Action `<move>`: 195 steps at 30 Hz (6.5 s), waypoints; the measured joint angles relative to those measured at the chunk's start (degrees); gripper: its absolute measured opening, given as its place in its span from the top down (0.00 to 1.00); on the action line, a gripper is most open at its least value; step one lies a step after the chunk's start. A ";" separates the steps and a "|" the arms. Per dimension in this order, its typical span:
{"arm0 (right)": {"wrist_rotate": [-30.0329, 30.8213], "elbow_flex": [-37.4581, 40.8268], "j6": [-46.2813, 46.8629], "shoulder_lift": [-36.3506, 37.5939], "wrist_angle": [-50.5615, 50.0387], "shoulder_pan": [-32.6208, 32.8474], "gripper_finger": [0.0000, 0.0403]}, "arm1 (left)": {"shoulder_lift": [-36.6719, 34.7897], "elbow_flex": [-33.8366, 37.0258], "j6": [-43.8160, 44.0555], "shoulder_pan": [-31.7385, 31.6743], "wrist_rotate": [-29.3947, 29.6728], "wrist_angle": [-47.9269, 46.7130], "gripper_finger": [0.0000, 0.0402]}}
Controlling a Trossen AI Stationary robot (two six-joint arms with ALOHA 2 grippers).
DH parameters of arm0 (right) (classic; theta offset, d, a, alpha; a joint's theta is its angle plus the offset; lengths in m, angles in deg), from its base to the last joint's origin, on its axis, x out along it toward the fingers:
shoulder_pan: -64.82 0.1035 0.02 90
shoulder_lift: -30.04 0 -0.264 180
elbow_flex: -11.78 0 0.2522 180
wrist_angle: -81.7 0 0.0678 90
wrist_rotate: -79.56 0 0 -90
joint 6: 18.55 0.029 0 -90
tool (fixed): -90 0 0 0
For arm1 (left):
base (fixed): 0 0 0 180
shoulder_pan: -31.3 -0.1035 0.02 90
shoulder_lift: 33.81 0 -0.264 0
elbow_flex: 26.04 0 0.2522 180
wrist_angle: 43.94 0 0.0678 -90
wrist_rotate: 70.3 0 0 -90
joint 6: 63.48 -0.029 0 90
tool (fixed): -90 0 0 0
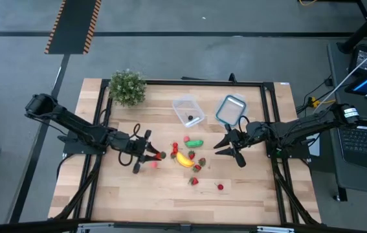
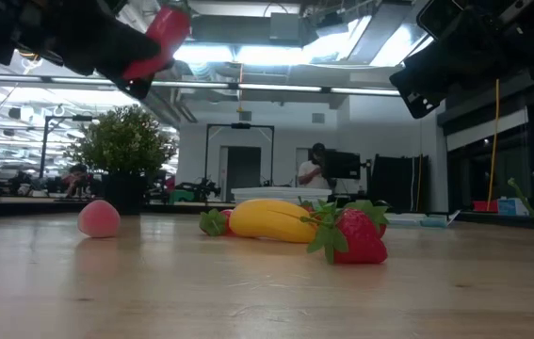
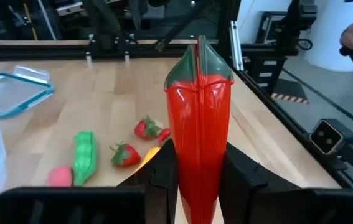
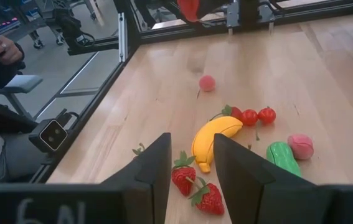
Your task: Pick and placing Produce into tupperware
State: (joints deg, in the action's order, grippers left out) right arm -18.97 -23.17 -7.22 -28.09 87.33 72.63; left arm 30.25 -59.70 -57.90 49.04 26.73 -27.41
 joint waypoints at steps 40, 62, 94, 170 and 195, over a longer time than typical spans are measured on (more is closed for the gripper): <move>0.02 0.00 -1.42 0.00 0.00 -0.02 0.70 | 0.00 0.02 1.40 -3.32 15.33 -0.24 0.82; 0.06 0.00 -2.83 0.00 0.07 -0.02 0.70 | 12.85 -4.82 -1.66 -25.43 -7.21 7.97 0.82; 0.07 0.00 -4.31 0.00 -0.38 -0.01 0.70 | 39.08 -41.40 -8.62 -43.26 -20.12 -30.66 0.82; 0.03 -0.02 -1.19 0.02 -1.96 4.10 0.70 | 18.21 -27.72 -5.21 -24.56 -17.49 -26.34 0.98; 2.99 -0.04 -2.88 -10.22 13.09 5.14 0.70 | 8.85 -4.79 -1.70 -2.28 0.57 4.71 0.97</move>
State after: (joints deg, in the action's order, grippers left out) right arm -15.98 -23.21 -10.10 -38.32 100.43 77.77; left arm 39.10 -64.50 -59.60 46.76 27.29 -22.70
